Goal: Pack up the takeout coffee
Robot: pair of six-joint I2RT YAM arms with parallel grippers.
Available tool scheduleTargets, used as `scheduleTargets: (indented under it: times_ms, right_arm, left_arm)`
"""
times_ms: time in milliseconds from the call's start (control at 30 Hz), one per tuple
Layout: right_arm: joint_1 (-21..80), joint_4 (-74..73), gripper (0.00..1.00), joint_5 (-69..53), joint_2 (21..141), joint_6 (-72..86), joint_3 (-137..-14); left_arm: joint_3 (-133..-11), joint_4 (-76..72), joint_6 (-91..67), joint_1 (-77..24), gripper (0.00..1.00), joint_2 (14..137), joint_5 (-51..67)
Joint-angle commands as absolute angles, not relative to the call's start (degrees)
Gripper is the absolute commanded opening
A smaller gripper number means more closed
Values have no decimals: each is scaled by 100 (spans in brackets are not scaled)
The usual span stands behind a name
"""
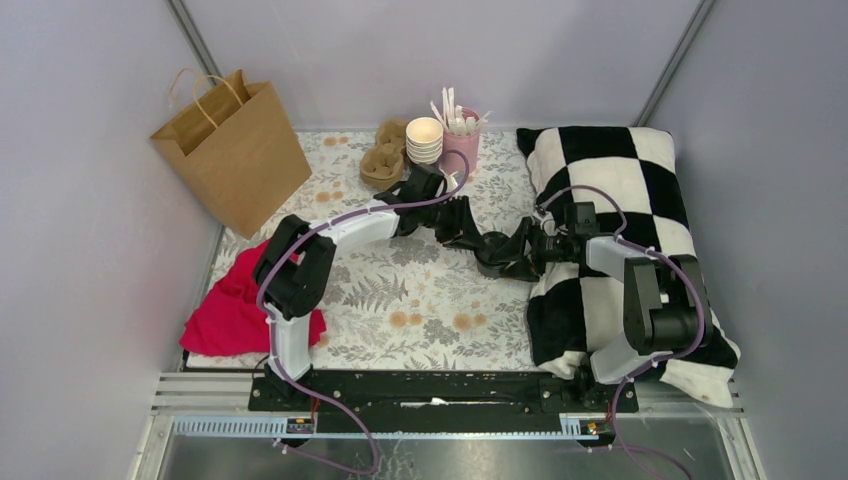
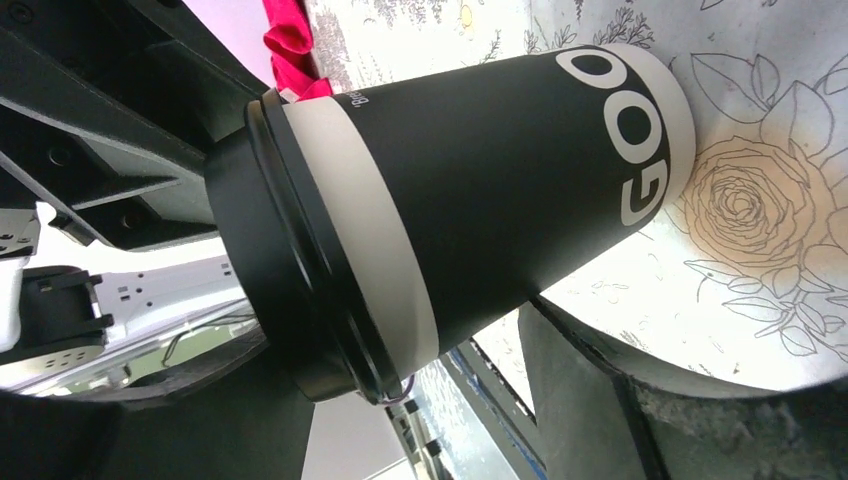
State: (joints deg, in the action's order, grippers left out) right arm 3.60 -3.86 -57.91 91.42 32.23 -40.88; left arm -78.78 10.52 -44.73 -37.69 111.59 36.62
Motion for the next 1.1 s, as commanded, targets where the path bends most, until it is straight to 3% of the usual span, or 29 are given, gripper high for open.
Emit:
scheduleTargets:
  times_ms: [0,167,267,500,600,700,900,1067]
  right_arm:
    - [434,-1497,71,-4031,9126,2356,-3935]
    - [425,-1326,80,-5351,8816,2832,-4489]
    - [367,-1047,86,-5526,8704,3122,-4710]
    - [204,-331,70,-5381,9260,3061,-3858]
    - [188,-630,59,-4876,9527,2654,-3576]
    - [185,-830,56,-4813,9162,2659,-3695]
    - [157,-1115,77,-5367,8689,3062,-4721]
    - [97,-747,75,-5298,9290,3234,-4810]
  left_arm:
    - [-7646,1659,-4177,-3850,36,11470,3112]
    - [-7802,1670,-4180,-3858,36,11459,3164]
    - [-7970,1788,-4108,-3858,36,11494,3155]
    - [-7907,1802,-4091,-3858,36,11541,3168]
    - [-7742,1704,-4128,-3855,36,11536,3168]
    - [-7694,1694,-4131,-3876,36,11497,3158]
    - [-7788,1692,-4140,-3875,36,11495,3173]
    - [-7848,1758,-4100,-3872,36,11554,3182]
